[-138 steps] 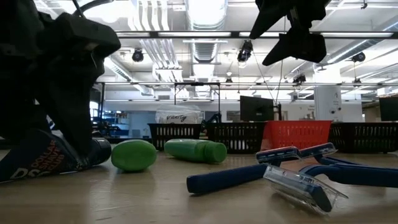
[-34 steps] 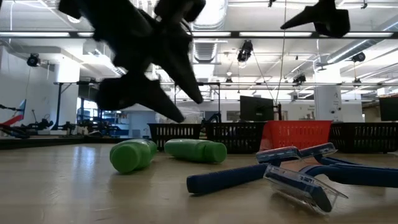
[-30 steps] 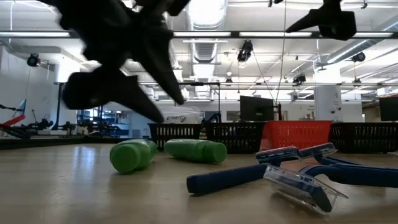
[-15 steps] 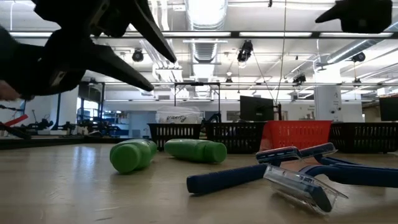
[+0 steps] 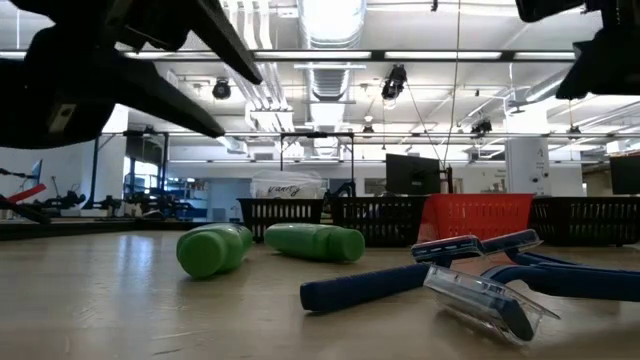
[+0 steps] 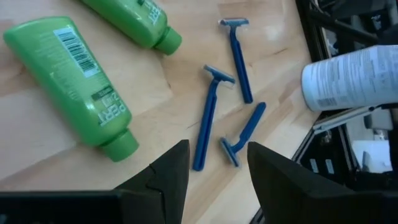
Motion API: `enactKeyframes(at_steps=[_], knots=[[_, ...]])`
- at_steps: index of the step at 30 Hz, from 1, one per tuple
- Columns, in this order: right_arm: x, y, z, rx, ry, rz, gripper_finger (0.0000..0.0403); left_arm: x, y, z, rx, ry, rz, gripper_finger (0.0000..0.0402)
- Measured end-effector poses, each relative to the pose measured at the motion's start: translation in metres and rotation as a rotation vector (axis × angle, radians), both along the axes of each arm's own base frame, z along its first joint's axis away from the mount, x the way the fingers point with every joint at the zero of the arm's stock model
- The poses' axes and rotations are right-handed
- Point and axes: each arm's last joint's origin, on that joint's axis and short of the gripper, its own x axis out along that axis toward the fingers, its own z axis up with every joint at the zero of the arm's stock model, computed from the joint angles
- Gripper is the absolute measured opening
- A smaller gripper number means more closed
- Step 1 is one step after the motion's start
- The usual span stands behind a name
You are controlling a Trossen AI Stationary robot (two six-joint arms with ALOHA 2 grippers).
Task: Pick & Place Travel size toiletries
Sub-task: Put the blue razor into the red bin
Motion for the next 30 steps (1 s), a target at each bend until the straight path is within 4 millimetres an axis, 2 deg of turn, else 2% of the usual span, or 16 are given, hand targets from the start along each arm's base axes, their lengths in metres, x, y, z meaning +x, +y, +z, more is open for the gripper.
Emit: enactKeyframes(at_steps=[11,20,26,30], knots=[[0.010,0.006,-0.022,0.080,0.081,-0.139,0.0261,-0.008,-0.001,-0.006,0.043,0.065,-0.022,0.0167],[0.018,0.015,-0.046,0.187,0.197,-0.192,0.0267,-0.011,0.005,-0.012,0.127,0.172,-0.097,0.0168],[0.038,0.026,-0.051,0.194,0.222,-0.220,0.0258,-0.014,0.005,-0.014,0.142,0.224,-0.167,0.0168],[0.054,0.028,-0.052,0.142,0.326,-0.211,0.0253,-0.016,0.006,-0.016,0.146,0.275,-0.208,0.0167]])
